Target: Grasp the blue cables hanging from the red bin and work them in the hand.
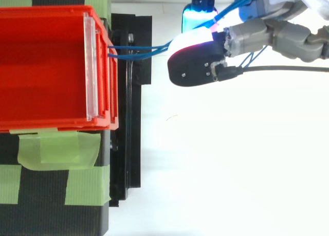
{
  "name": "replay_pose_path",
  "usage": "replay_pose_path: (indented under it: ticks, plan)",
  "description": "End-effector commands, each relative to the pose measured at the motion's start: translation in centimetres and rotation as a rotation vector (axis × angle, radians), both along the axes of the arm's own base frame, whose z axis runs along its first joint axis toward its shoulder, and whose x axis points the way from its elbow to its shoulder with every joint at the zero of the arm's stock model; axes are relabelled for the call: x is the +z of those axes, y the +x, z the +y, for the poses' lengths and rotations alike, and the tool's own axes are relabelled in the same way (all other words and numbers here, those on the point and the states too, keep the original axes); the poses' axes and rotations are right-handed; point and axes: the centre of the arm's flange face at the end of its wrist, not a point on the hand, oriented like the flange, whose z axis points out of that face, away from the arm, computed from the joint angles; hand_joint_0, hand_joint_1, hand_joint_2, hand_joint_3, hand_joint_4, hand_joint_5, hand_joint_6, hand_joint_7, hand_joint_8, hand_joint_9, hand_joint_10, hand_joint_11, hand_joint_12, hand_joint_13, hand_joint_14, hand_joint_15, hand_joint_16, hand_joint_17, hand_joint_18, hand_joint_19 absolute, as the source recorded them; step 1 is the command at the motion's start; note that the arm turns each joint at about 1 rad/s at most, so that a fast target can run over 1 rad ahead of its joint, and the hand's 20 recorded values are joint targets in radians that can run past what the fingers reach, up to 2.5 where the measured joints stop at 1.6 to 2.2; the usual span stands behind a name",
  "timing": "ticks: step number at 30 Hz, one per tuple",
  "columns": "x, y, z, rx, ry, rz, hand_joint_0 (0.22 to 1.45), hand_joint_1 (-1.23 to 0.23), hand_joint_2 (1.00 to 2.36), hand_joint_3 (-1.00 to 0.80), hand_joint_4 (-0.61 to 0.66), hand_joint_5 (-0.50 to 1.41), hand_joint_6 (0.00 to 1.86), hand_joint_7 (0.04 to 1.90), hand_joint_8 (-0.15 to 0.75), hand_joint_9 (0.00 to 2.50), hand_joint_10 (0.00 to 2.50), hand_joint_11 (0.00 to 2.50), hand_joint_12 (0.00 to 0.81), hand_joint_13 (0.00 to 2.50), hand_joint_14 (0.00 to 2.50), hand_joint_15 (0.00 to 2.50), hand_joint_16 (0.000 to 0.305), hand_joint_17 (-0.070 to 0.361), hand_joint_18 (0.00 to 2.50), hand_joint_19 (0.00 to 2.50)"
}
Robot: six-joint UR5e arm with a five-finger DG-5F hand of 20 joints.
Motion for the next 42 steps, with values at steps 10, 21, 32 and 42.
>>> replay_pose_path:
  ticks: [10,21,32,42]
  plan:
    - [0.6,0.7,-0.5,0.02,-0.04,-0.026,0.73,-0.61,1.0,-1.0,0.26,0.48,0.31,1.36,0.478,0.9,2.5,2.5,0.573,1.22,2.5,1.84,0.055,0.125,1.51,0.43]
    - [0.7,0.9,-1.1,0.044,-0.066,-0.017,0.75,-0.63,1.0,-0.97,0.26,0.48,0.31,1.36,0.478,0.89,2.5,2.5,0.572,1.22,2.5,1.83,0.053,0.12,1.5,0.44]
    - [3.0,1.9,-1.2,0.075,-0.118,-0.028,0.86,-0.64,1.01,-0.67,0.22,0.5,0.29,1.38,0.473,0.91,2.5,2.5,0.563,1.21,2.5,1.85,0.049,0.11,1.49,0.53]
    - [3.5,2.1,-0.5,0.134,-0.187,-0.004,0.88,-0.63,1.02,-0.19,0.31,0.57,0.01,1.31,0.424,1.01,2.5,2.5,0.552,1.32,2.5,1.83,0.062,0.139,1.64,0.38]
